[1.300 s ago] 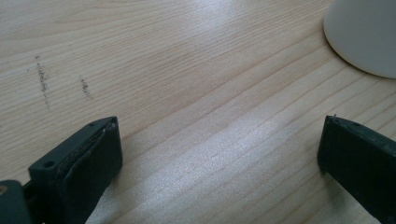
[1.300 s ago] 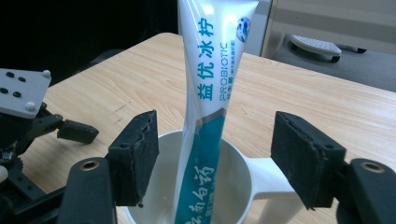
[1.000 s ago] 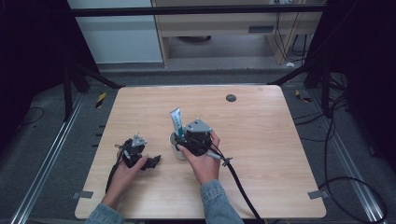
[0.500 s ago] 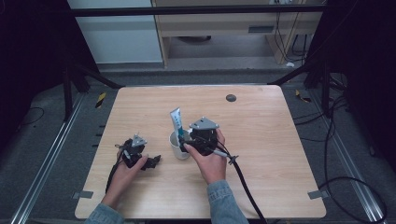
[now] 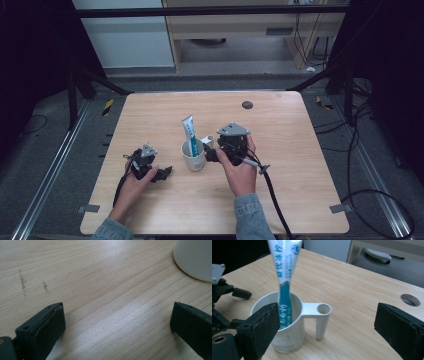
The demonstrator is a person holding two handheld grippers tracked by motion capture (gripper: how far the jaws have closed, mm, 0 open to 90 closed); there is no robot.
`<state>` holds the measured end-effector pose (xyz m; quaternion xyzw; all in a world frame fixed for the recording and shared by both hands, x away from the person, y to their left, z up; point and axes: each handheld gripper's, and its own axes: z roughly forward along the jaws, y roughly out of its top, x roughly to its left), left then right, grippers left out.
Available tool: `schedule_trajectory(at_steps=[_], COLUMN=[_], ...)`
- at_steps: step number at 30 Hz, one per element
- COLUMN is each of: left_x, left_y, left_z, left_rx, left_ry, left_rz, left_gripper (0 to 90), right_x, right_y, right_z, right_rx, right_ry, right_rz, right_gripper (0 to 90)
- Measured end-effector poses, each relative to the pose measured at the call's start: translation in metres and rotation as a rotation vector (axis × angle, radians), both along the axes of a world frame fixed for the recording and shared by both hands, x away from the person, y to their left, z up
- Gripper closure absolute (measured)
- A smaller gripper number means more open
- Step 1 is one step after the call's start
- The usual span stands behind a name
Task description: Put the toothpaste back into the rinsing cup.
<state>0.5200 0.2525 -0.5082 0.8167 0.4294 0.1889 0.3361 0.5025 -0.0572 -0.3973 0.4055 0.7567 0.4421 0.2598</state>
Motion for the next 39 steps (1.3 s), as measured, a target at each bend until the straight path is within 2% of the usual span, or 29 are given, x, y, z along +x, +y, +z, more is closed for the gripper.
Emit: schedule_trajectory(at_steps=[5, 8, 12, 13, 14, 18, 20, 23, 24, 27, 28, 30, 34, 39], left_x=[0.0, 0.0, 0.0, 0.0, 0.0, 0.0, 0.0, 0.0, 0.0, 0.001, 0.001, 0.001, 0.001, 0.001], left_y=[0.0, 0.0, 0.0, 0.0, 0.0, 0.0, 0.0, 0.0, 0.0, 0.0, 0.0, 0.0, 0.0, 0.0], left_z=[0.0, 0.0, 0.0, 0.0, 0.0, 0.0, 0.0, 0.0, 0.0, 0.0, 0.0, 0.0, 0.0, 0.0], left_rx=[-0.001, 0.0, -0.003, -0.003, -0.003, -0.003, -0.003, -0.005, -0.005, -0.004, -0.004, -0.004, -0.004, -0.003], left_ry=[0.0, 0.0, 0.0, 0.0, 0.001, 0.0, 0.001, 0.0, 0.0, 0.001, 0.001, 0.0, 0.001, 0.0], left_rz=[0.001, 0.001, 0.001, 0.001, 0.001, 0.002, 0.001, 0.002, 0.001, 0.0, 0.0, 0.0, 0.0, -0.001], left_gripper=[0.0, 0.0, 0.0, 0.0, 0.0, 0.0, 0.0, 0.0, 0.0, 0.0, 0.0, 0.0, 0.0, 0.0], right_x=[-0.002, -0.005, -0.006, -0.006, -0.005, -0.004, -0.003, -0.001, 0.001, 0.004, 0.004, 0.007, 0.01, 0.017], right_y=[-0.015, -0.022, -0.033, -0.033, -0.038, -0.043, -0.051, -0.056, -0.063, -0.076, -0.076, -0.089, -0.104, -0.129], right_z=[-0.001, -0.001, 0.002, 0.002, 0.003, 0.003, 0.006, 0.009, 0.012, 0.015, 0.015, 0.016, 0.017, 0.01], right_rx=[0.008, -0.014, -0.043, -0.043, -0.082, -0.118, -0.159, -0.173, -0.183, -0.221, -0.221, -0.225, -0.211, -0.213], right_ry=[-0.027, -0.057, -0.07, -0.07, -0.064, -0.047, -0.042, -0.04, -0.018, 0.005, 0.005, 0.042, 0.071, 0.125], right_rz=[-0.048, -0.088, -0.11, -0.11, -0.11, -0.101, -0.085, -0.079, -0.07, -0.061, -0.061, -0.056, -0.072, -0.105], right_gripper=[4.9, 4.3, 4.8, 4.8, 5.0, 5.4, 5.7, 6.1, 6.1, 6.3, 6.3, 6.3, 6.6, 7.9])
